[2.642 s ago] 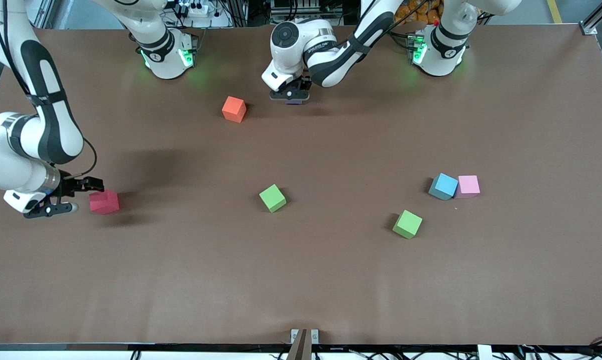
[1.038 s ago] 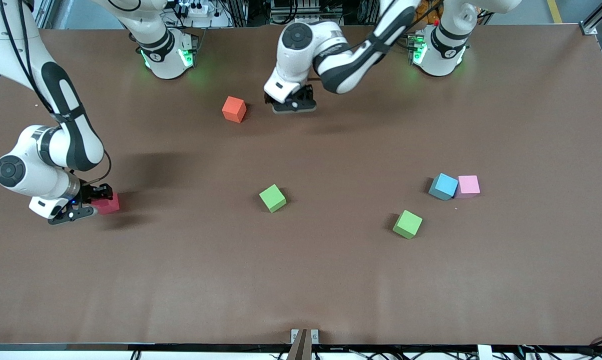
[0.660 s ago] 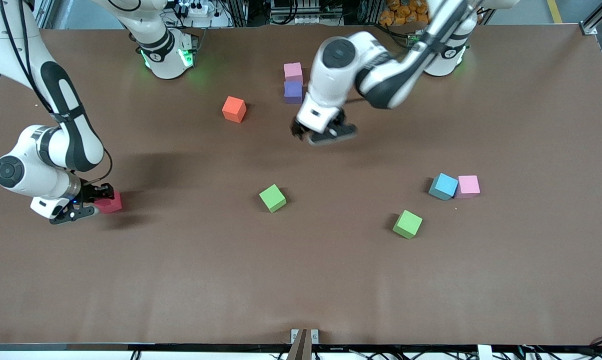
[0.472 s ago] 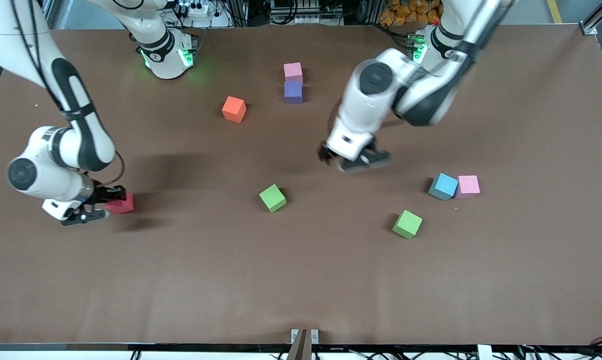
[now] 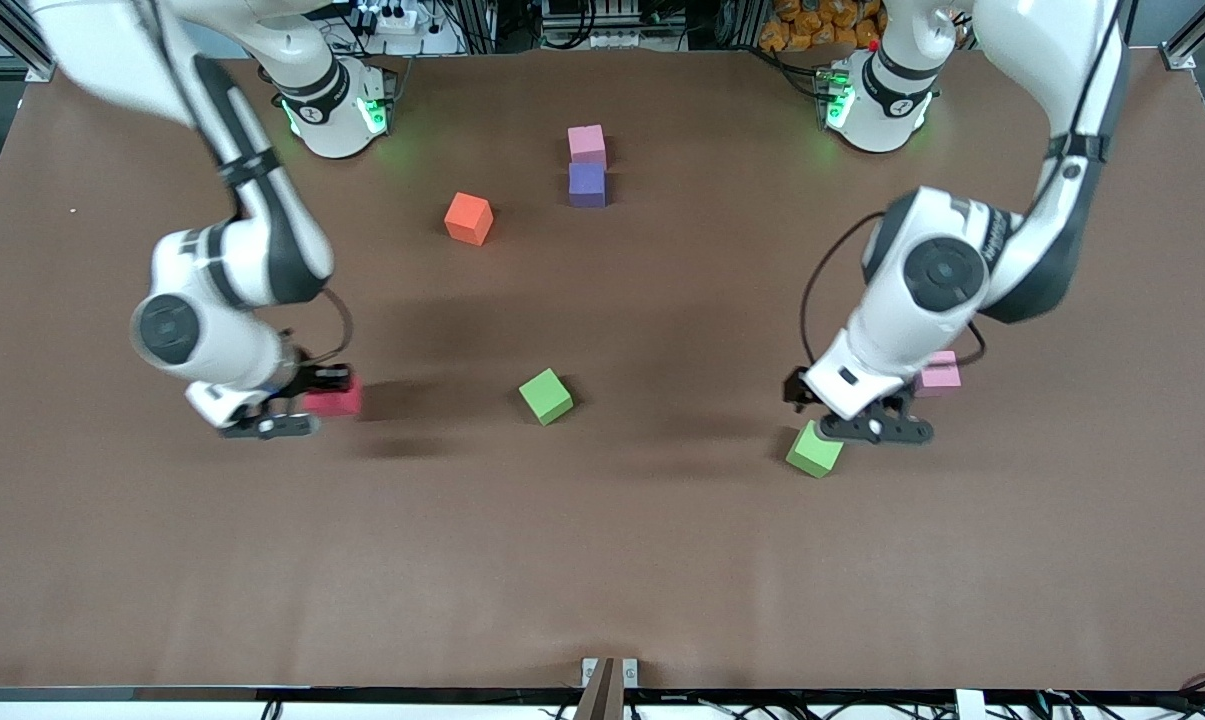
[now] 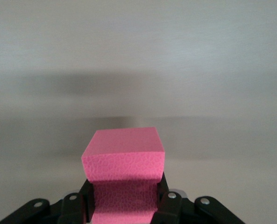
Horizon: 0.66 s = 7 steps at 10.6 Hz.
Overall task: Arrange blocks into number 1
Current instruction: 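Grasp the red cube with the right gripper while the left gripper reaches a green cube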
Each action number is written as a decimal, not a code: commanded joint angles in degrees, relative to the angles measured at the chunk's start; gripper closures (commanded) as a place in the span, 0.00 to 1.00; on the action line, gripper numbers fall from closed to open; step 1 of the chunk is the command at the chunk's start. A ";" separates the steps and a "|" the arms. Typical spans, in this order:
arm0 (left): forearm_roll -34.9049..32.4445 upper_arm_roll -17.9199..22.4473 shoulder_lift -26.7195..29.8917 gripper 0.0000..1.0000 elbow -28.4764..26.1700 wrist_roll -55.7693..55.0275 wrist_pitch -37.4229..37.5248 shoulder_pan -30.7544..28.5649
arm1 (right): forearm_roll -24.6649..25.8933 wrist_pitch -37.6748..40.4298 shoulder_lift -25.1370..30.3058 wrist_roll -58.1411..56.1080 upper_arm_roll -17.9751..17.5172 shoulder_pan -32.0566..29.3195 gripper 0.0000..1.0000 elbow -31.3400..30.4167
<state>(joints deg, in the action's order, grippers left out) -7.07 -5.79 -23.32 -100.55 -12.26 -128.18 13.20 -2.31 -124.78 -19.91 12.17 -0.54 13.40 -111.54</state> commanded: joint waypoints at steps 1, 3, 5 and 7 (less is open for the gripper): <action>1.08 2.36 -4.70 0.00 1.59 9.34 -4.70 0.86 | -0.86 0.68 1.72 11.77 -0.25 8.62 1.00 -0.79; 1.53 3.67 -6.38 0.00 1.59 10.84 -5.15 2.26 | -0.86 0.24 1.46 23.89 -1.13 16.79 1.00 -0.79; 1.45 4.47 -8.13 0.00 1.67 13.04 -6.20 3.59 | -0.86 -0.02 1.19 32.44 -1.13 24.36 1.00 -0.79; 1.80 5.43 -9.37 0.00 1.59 20.14 -6.65 3.59 | -3.12 -2.73 0.84 38.78 -1.13 31.04 1.00 -1.66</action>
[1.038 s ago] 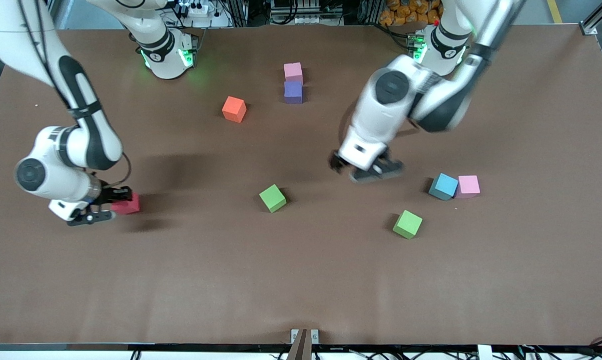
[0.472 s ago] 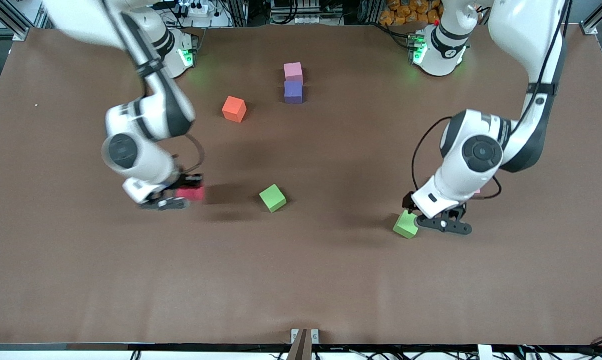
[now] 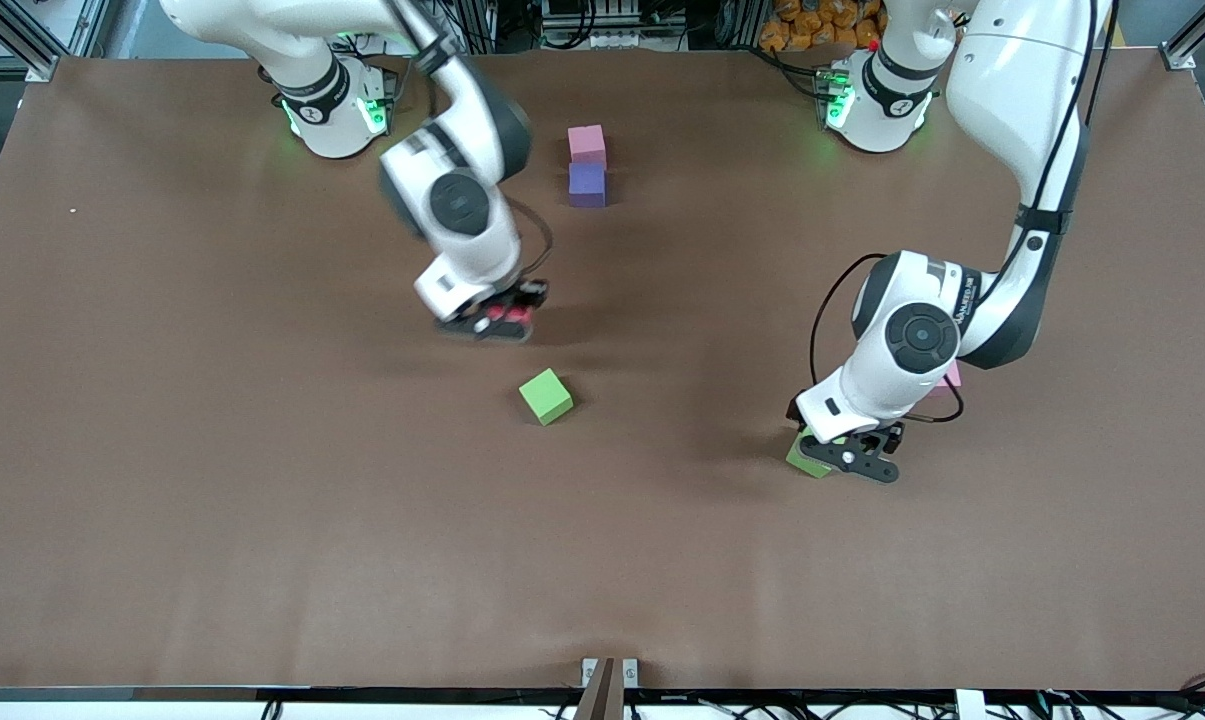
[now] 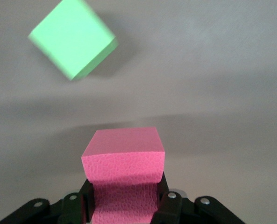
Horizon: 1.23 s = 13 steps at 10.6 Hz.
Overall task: Arrange blocks into number 1
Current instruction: 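Grasp the red cube with the right gripper while the left gripper reaches a green cube, then place the red cube below the purple cube while the left gripper grasps the green cube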
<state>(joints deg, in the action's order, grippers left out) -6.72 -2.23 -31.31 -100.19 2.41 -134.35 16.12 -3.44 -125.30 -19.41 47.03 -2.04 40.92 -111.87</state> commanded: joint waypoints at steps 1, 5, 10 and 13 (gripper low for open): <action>2.49 2.14 -1.56 0.00 0.96 6.98 -0.65 0.66 | -2.88 -5.19 0.34 6.20 0.45 6.69 1.00 -2.90; 4.00 2.15 -2.97 0.00 1.13 7.87 -0.83 0.66 | -2.89 -9.79 -0.71 15.44 0.45 16.37 1.00 -5.20; 7.51 2.23 -4.90 0.00 1.22 7.96 -1.00 0.75 | -2.89 -11.90 -4.49 20.81 0.54 20.25 1.00 -5.29; 7.60 2.23 -6.04 0.00 1.31 7.87 -3.19 0.75 | -2.89 -12.07 -4.59 22.57 0.54 21.57 1.00 -6.60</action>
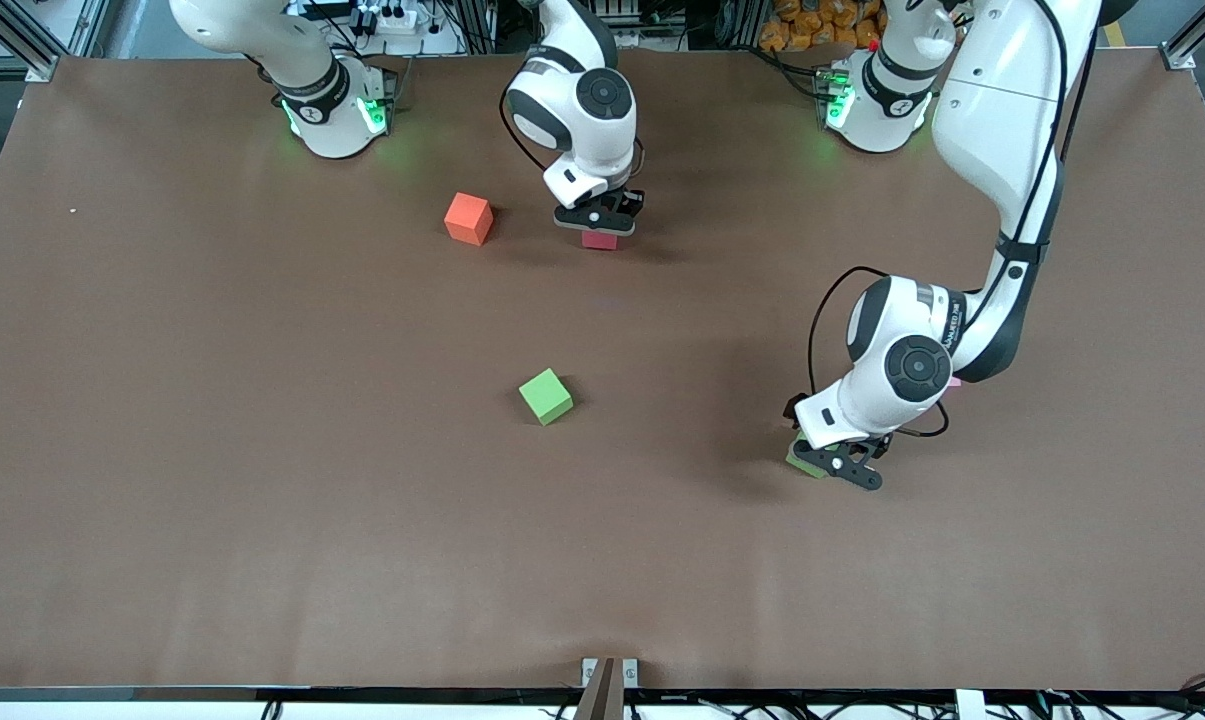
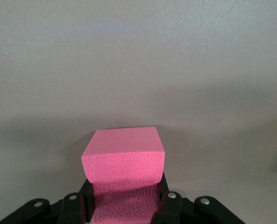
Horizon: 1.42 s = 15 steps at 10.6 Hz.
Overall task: Arrange blocks into number 1
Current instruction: 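Place the red cube below the purple cube while the left gripper grasps the green cube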
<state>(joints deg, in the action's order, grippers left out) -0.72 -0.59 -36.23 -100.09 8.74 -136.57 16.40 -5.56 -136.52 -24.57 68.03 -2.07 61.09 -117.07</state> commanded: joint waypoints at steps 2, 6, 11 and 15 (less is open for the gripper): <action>1.68 0.59 -1.65 0.00 1.38 1.46 -1.86 0.57 | -0.77 -0.85 1.02 1.66 0.57 1.66 1.00 -2.28; 1.60 0.59 -2.17 0.27 2.17 1.63 -2.21 0.74 | -0.77 -0.85 1.98 3.85 0.57 4.03 1.00 -4.39; 4.31 0.59 -2.00 1.00 2.09 0.57 -2.39 1.01 | -0.60 -0.15 2.34 3.78 0.66 4.30 1.00 -4.57; 4.23 0.59 -2.00 1.00 2.09 0.93 -2.39 1.09 | -0.07 0.47 2.60 3.42 0.93 3.51 1.00 -4.66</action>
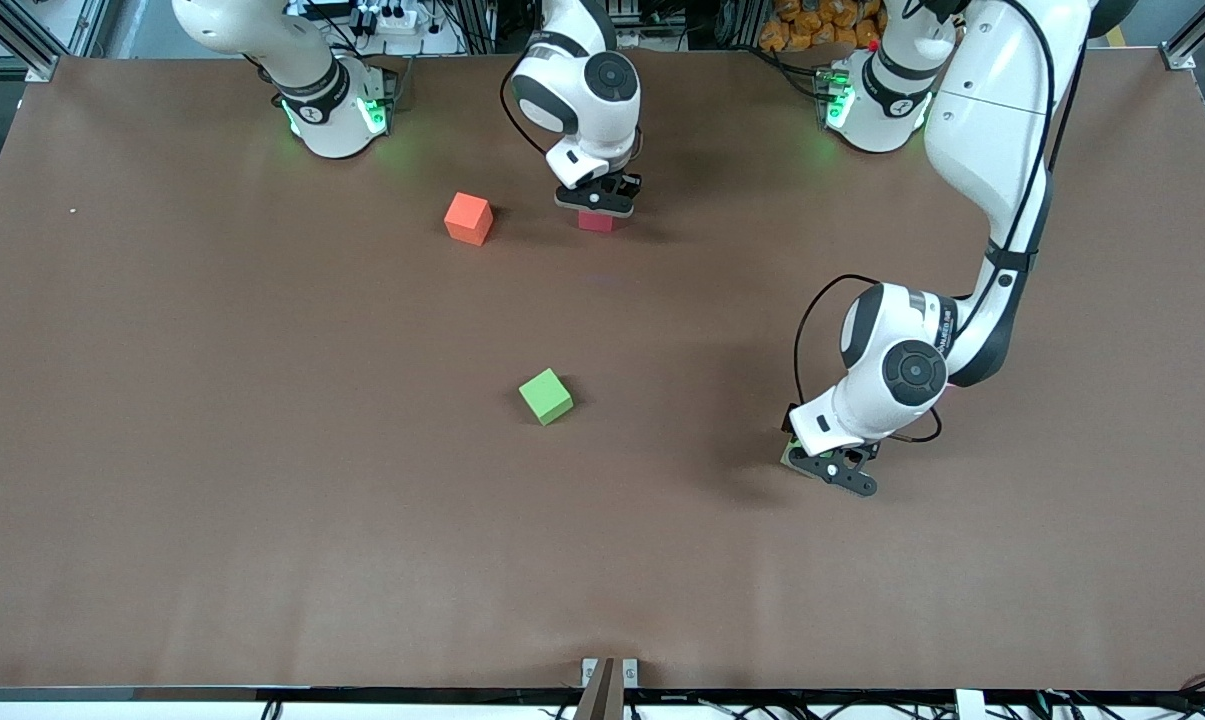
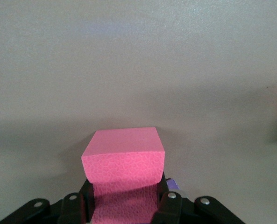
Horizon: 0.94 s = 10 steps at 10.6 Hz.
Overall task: Arrange blocks into number 1
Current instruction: 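Place the red cube below the purple cube while the left gripper grasps the green cube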
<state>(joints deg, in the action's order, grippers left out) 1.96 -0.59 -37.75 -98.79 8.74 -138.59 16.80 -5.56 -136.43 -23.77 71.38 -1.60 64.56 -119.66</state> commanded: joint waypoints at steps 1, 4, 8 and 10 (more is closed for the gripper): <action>1.64 0.59 -0.57 1.00 0.79 1.02 -0.36 0.69 | -0.07 1.16 1.88 -0.01 0.46 0.04 1.00 -2.07; 1.64 0.59 -0.66 1.00 0.79 0.58 -0.36 0.69 | -0.07 1.52 2.14 -0.72 0.54 0.04 1.00 -2.07; 1.64 0.59 -0.66 1.00 0.79 0.06 -0.36 0.78 | 0.11 2.84 2.23 6.10 0.81 0.57 0.00 0.29; 1.64 0.59 -0.66 1.00 0.79 -0.39 -0.36 0.78 | 1.85 5.98 3.28 12.63 2.29 0.31 0.00 3.28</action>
<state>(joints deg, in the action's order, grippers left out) 2.04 -0.58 -37.76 -98.79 8.64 -138.59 16.85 -5.15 -133.66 -22.62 79.77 -0.88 64.56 -117.98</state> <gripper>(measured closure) 0.405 0.009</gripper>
